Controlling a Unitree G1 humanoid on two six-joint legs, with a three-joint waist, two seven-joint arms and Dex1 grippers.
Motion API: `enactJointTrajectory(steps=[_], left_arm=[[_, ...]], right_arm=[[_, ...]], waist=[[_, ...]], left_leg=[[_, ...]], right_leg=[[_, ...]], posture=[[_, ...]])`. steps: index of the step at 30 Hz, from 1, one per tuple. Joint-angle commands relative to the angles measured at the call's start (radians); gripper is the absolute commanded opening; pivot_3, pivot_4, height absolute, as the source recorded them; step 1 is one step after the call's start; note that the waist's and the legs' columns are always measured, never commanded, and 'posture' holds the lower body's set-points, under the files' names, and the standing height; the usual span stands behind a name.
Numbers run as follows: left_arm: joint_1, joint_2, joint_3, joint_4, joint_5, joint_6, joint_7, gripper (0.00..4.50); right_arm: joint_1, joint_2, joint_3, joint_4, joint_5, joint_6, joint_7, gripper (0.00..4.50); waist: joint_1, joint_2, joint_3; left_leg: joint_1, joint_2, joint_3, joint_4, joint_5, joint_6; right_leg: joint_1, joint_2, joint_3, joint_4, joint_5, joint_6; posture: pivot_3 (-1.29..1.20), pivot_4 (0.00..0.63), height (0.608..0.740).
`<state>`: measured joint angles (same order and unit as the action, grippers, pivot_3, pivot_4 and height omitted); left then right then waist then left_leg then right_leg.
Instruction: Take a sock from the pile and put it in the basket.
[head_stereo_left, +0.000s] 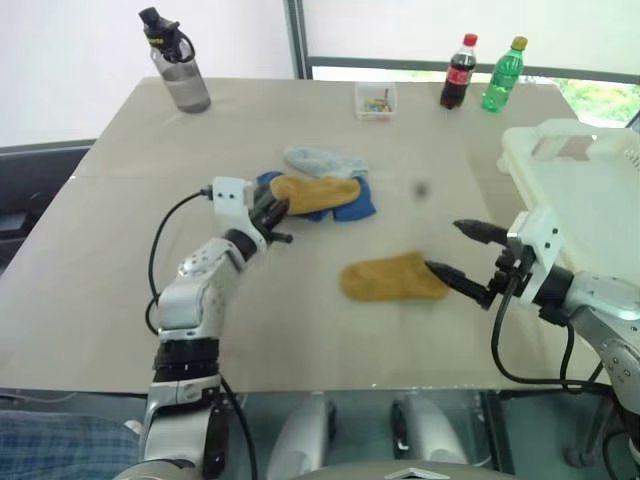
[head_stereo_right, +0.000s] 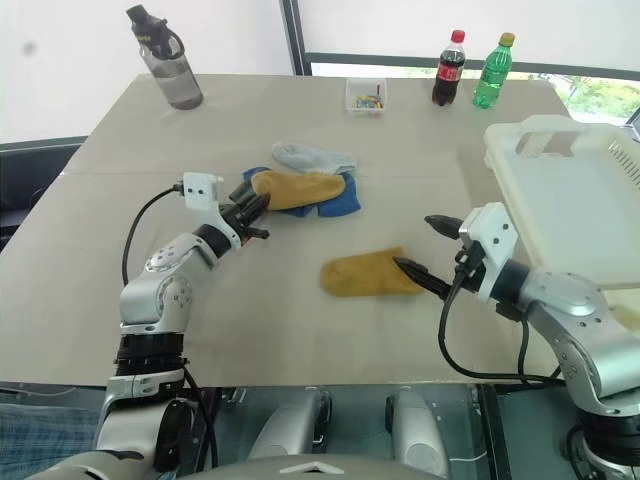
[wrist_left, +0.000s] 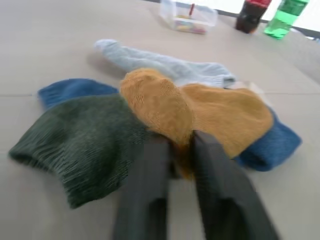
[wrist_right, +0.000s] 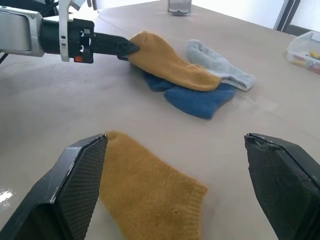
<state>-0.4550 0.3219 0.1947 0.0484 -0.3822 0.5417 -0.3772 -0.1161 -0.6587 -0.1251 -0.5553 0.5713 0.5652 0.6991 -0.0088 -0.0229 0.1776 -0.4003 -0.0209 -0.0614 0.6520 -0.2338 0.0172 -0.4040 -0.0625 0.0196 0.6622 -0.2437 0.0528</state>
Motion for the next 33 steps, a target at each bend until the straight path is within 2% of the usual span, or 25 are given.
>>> enactJointTrajectory(steps=[1,4,9,12,16,17,18,19,24,30,33], left_arm=[[-0.024,0.004,-0.01,-0.016,0.02,-0.026,0.011,2.59],[-0.02,-0.001,-0.013,-0.009,0.024,-0.033,0.011,3.86],[-0.026,-0.015,0.005,-0.012,0.006,-0.043,0.001,3.86],[-0.026,-0.02,0.011,-0.008,0.0,-0.041,0.0,2.96],[-0.018,-0.017,0.005,-0.005,-0.003,-0.034,-0.003,1.12],[-0.016,-0.017,0.004,-0.006,-0.005,-0.032,-0.003,0.47],[-0.014,-0.017,0.003,-0.006,-0.006,-0.032,-0.004,0.17],[-0.013,-0.016,0.003,-0.006,-0.006,-0.031,-0.004,0.04],[-0.002,-0.019,0.012,-0.026,-0.031,-0.014,-0.013,0.04],[0.062,-0.063,0.058,-0.217,-0.301,0.186,-0.072,0.04],[0.143,-0.045,0.058,-0.321,-0.443,0.337,-0.081,0.04]], right_arm=[[-0.016,-0.005,-0.014,-0.01,0.007,-0.019,0.009,4.5],[-0.014,-0.007,-0.016,-0.01,0.006,-0.018,0.009,4.5],[-0.008,-0.006,-0.014,-0.014,0.001,-0.018,0.008,4.5],[-0.008,-0.007,-0.015,-0.012,-0.004,-0.02,0.009,4.5],[-0.009,-0.005,-0.016,-0.011,-0.007,-0.02,0.009,4.5],[-0.01,-0.005,-0.016,-0.011,-0.009,-0.02,0.008,4.5],[-0.01,-0.005,-0.016,-0.01,-0.009,-0.02,0.008,4.5],[-0.011,-0.005,-0.016,-0.01,-0.009,-0.02,0.008,4.5],[-0.012,-0.005,-0.016,-0.009,-0.01,-0.019,0.007,4.5],[-0.012,-0.005,-0.015,-0.006,-0.009,-0.02,0.011,4.5],[-0.012,-0.004,-0.013,-0.005,-0.01,-0.02,0.011,4.5]], waist=[[0.0,0.0,0.0],[0.0,0.0,0.0],[0.0,0.0,0.0],[0.0,0.0,0.0],[0.0,0.0,0.0],[0.0,0.0,0.0],[0.0,0.0,0.0],[0.0,0.0,0.0],[0.0,0.0,0.0],[-0.001,0.0,0.0],[-0.002,0.0,0.0]], left_leg=[[0.0,0.0,0.0,0.0,0.0,0.0],[0.0,0.0,0.0,0.0,0.0,0.0],[0.0,0.0,0.0,0.0,0.0,0.0],[0.0,0.0,0.0,0.0,0.0,0.0],[0.0,0.0,0.0,0.0,0.0,0.0],[0.0,0.0,0.0,0.0,0.0,0.0],[0.0,0.0,0.0,0.0,0.0,0.0],[0.0,0.0,0.0,0.0,0.0,0.0],[0.0,0.0,0.0,0.0,0.0,0.0],[0.0,0.001,0.0,0.0,0.0,0.0],[0.0,0.002,0.0,0.0,0.0,0.0]], right_leg=[[0.0,0.0,0.0,0.0,0.0,0.0],[0.0,0.0,0.0,0.0,0.0,0.0],[0.0,0.0,0.0,0.0,0.0,0.0],[0.0,0.0,0.0,0.0,0.0,0.0],[0.0,0.0,0.0,0.0,0.0,0.0],[0.0,0.0,0.0,0.0,0.0,0.0],[0.0,0.0,0.0,0.0,0.0,0.0],[0.0,0.0,0.0,0.0,0.0,0.0],[0.0,0.0,0.0,0.0,0.0,0.0],[0.0,0.0,0.0,0.0,0.0,0.0],[0.0,0.0,0.0,0.0,0.0,0.0]], posture=[[0.0,0.15,0.74],[0.0,0.15,0.74],[0.0,0.15,0.74],[0.0,0.15,0.74],[0.0,0.15,0.74],[0.0,0.15,0.74],[0.0,0.15,0.74],[0.0,0.15,0.74],[0.0,0.15,0.74],[0.0,0.15,0.74],[0.0,0.15,0.74]])
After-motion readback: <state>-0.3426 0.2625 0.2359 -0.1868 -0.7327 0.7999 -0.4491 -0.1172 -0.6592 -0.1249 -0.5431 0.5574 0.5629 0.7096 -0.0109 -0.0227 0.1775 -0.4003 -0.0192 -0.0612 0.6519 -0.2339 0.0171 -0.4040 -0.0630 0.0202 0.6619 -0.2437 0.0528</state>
